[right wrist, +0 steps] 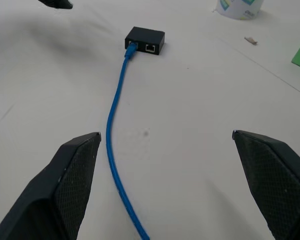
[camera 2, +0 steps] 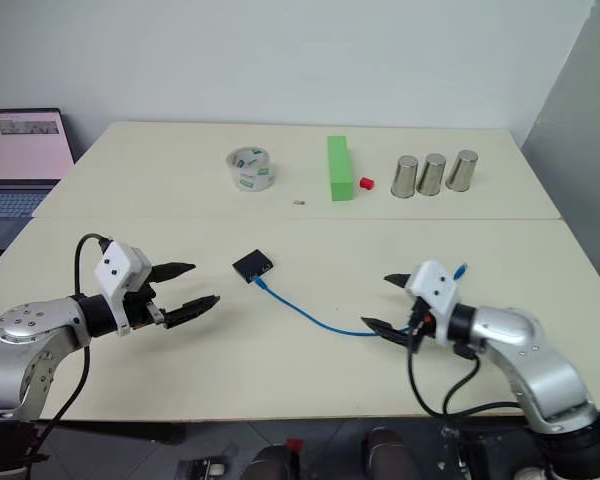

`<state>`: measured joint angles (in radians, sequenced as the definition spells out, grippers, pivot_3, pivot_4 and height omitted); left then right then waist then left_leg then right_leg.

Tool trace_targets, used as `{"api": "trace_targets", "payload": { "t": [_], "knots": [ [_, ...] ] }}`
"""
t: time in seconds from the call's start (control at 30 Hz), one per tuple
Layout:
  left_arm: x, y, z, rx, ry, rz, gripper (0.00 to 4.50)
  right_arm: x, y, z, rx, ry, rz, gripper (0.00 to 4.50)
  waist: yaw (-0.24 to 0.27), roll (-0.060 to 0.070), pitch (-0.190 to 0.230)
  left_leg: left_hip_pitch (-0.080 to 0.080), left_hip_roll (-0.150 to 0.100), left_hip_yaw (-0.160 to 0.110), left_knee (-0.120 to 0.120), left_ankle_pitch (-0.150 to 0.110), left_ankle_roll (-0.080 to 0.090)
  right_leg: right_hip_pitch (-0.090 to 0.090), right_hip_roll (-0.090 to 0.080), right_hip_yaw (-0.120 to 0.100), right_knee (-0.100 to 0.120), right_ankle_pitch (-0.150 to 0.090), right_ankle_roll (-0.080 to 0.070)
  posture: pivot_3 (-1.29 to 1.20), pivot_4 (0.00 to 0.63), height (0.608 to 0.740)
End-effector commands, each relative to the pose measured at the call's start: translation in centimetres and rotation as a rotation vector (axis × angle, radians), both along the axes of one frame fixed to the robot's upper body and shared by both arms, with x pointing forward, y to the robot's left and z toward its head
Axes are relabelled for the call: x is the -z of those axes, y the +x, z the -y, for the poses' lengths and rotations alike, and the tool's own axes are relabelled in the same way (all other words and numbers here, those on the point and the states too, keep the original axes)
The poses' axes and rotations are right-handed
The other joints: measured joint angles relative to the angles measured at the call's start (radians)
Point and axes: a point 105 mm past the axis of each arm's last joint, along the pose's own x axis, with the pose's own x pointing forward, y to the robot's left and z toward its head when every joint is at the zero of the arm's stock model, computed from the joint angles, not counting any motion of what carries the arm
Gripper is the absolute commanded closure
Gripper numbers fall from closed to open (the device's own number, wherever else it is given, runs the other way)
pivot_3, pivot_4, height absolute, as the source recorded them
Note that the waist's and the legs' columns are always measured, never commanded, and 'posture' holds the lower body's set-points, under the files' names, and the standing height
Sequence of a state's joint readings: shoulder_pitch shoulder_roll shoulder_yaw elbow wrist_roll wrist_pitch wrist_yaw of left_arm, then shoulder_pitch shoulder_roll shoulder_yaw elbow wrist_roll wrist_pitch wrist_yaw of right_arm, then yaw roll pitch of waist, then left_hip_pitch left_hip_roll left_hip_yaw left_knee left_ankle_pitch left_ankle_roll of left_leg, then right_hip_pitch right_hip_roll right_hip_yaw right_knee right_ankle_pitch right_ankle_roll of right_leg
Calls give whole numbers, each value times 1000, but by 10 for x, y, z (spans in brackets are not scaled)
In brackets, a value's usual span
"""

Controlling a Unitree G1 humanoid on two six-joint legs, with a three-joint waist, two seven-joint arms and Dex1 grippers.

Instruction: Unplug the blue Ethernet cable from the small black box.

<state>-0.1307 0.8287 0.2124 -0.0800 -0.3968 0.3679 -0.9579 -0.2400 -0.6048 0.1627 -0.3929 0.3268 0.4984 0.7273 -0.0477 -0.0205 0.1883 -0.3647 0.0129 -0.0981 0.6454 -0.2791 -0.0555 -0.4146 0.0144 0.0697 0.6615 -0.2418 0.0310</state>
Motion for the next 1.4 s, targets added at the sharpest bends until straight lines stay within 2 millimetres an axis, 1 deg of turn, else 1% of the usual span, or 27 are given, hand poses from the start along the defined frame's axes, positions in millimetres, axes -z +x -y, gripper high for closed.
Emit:
{"api": "trace_targets", "payload": {
  "t": [0.03,0.13,0.2,0.3,0.33,0.37,0.5,0.53,0.63,0.77,0.8,0.87,0.9,0.93,1.03,1.13,1.2,1.23,1.3,1.37,1.4],
  "knots": [
    [-9,-1,1,50,25,26,0,8,10,-30,-20,-8,9,21,-3,0,0,0,0,0,0,0,0,0,0,0,1,0,0,0,150,740],
    [-9,-3,0,84,49,-2,0,31,14,-60,-75,-47,-38,21,-6,-1,0,-1,0,0,0,0,0,-1,0,-1,1,0,-1,0,150,740],
    [-10,-1,-3,82,65,-1,0,43,14,-70,-100,-75,-69,21,-6,0,0,-1,0,0,0,0,0,-1,0,-1,1,0,-1,0,150,740],
    [-12,1,-5,76,66,11,0,55,15,-78,-121,-107,-98,21,-2,0,0,-1,0,0,0,0,0,-2,0,-1,1,-1,-1,0,150,740],
    [-12,1,-5,77,66,12,0,58,16,-78,-120,-117,-99,394,-4,0,0,-2,0,0,0,0,0,-2,0,-1,1,-1,-1,0,150,740],
    [-12,1,-5,77,66,13,0,59,16,-78,-119,-123,-100,513,-5,-1,0,-2,0,0,0,0,0,-2,0,0,1,0,-1,0,150,740],
    [-12,3,-5,78,72,22,0,61,24,-75,-75,-124,-119,1627,-7,-1,0,-1,0,-1,0,0,0,-2,0,-1,2,0,-1,0,150,740],
    [-12,3,-4,79,72,24,0,61,24,-73,-66,-120,-135,1786,-7,-1,0,0,1,-1,0,0,0,-2,0,-1,3,0,-1,0,150,740],
    [-12,4,-3,80,71,29,0,61,23,-70,-56,-105,-184,2575,-6,-1,0,0,0,-1,0,0,0,-2,0,-1,3,0,-1,0,150,740],
    [-11,6,-1,87,75,35,0,61,24,-61,-42,-129,-199,3401,-2,-1,0,0,0,-1,0,0,0,-1,0,-1,2,0,-1,0,150,740],
    [-11,6,0,89,75,36,0,61,24,-60,-41,-135,-196,3664,-2,-1,0,0,0,-1,0,0,0,-1,0,-1,2,0,-1,0,150,740],
    [-10,8,3,96,72,37,0,58,26,-51,-34,-152,-172,4110,-2,-1,0,0,0,-1,0,0,0,-1,0,-1,2,0,-1,0,150,740],
    [-8,8,5,100,71,35,0,57,26,-44,-32,-165,-157,4310,0,-1,0,-1,0,-1,0,0,0,-1,0,-1,2,0,-1,0,150,740],
    [-7,8,7,108,70,32,0,57,25,-33,-26,-185,-147,4471,2,-1,0,-1,0,-1,0,0,0,-1,0,-1,2,0,-1,0,150,740],
    [-4,7,13,129,62,23,0,54,19,-1,-12,-227,-149,4471,10,-1,0,-1,-1,-1,0,0,0,-1,-1,-1,1,0,-1,0,150,740],
    [-3,11,20,138,38,22,0,53,7,37,-27,-324,-153,4471,19,-1,0,-1,-2,-1,1,0,0,0,-2,-1,0,0,-1,0,150,740],
    [-1,13,27,154,29,23,0,50,1,56,-22,-374,-156,4471,23,0,0,-1,-2,-1,1,0,0,1,-2,-2,-1,-1,0,0,150,740],
    [1,14,30,161,28,23,0,49,-1,61,-19,-390,-166,4471,22,0,0,0,-3,-2,1,0,0,2,-2,-2,-1,-1,0,0,150,740],
    [2,15,35,175,21,21,0,48,-6,65,-38,-403,-180,4471,17,-1,0,0,-2,-1,1,0,0,3,-2,-2,-2,0,1,0,150,740],
    [4,15,39,190,18,18,0,47,-3,65,-20,-395,-153,4000,14,-1,0,1,-2,-1,1,0,0,3,-2,-2,-2,0,1,0,150,740],
    [4,15,41,195,18,17,0,46,-1,63,-13,-384,-142,3887,10,-1,0,1,-1,-1,1,0,0,3,-1,-2,-1,0,1,0,150,740]
  ]
}}
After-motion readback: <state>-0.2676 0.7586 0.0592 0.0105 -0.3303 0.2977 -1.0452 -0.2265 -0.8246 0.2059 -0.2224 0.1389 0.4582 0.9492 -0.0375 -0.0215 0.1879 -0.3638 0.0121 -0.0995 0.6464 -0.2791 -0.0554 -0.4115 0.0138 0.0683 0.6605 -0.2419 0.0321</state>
